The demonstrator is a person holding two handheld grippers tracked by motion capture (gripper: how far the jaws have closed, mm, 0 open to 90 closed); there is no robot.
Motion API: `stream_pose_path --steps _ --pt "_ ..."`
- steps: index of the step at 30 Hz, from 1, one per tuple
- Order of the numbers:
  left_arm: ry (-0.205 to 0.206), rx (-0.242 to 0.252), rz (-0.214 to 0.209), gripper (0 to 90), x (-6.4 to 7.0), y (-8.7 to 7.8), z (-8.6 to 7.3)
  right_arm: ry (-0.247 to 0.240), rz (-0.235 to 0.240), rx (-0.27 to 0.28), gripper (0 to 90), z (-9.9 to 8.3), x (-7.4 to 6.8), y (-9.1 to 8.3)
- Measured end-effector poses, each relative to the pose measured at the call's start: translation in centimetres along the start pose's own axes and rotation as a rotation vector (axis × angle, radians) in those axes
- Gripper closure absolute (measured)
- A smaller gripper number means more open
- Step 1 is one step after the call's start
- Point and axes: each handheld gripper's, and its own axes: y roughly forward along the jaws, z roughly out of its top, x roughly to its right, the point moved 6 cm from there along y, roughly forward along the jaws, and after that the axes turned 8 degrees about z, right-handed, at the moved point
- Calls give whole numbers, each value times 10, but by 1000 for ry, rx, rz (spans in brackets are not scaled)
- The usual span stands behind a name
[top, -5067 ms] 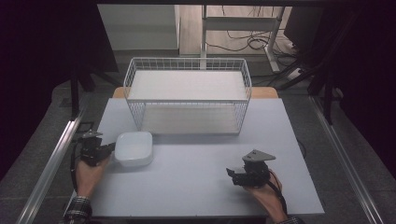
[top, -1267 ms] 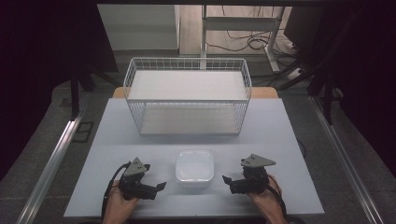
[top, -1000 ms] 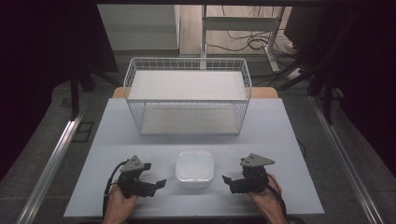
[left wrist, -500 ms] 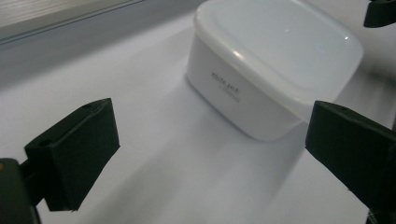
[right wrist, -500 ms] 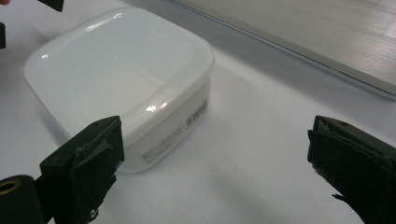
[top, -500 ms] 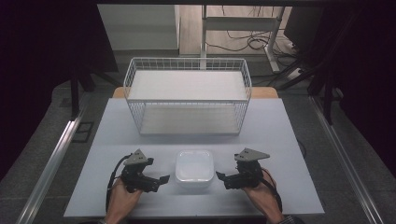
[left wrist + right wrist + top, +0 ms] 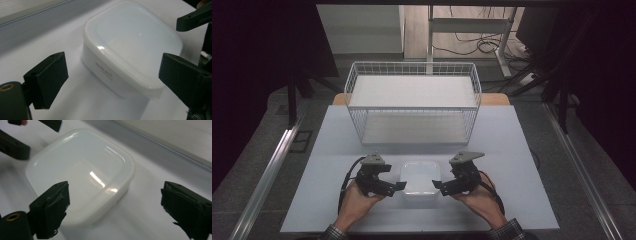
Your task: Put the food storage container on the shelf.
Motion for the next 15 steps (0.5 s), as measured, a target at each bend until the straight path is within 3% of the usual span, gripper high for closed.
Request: stream_pose_path --steps 7,10,12,15 --pt "-7 -38 -17 142 -1 16 5 26 32 -4 149 10 1 16" --pt "-30 -34 -46 186 -1 17 5 52 46 -24 173 5 2 20" --pt "-50 -35 -101 260 1 15 3 81 74 -23 217 3 0 20" --pt "-76 -48 -122 279 2 13 -1 125 118 -29 268 -1 -3 18"
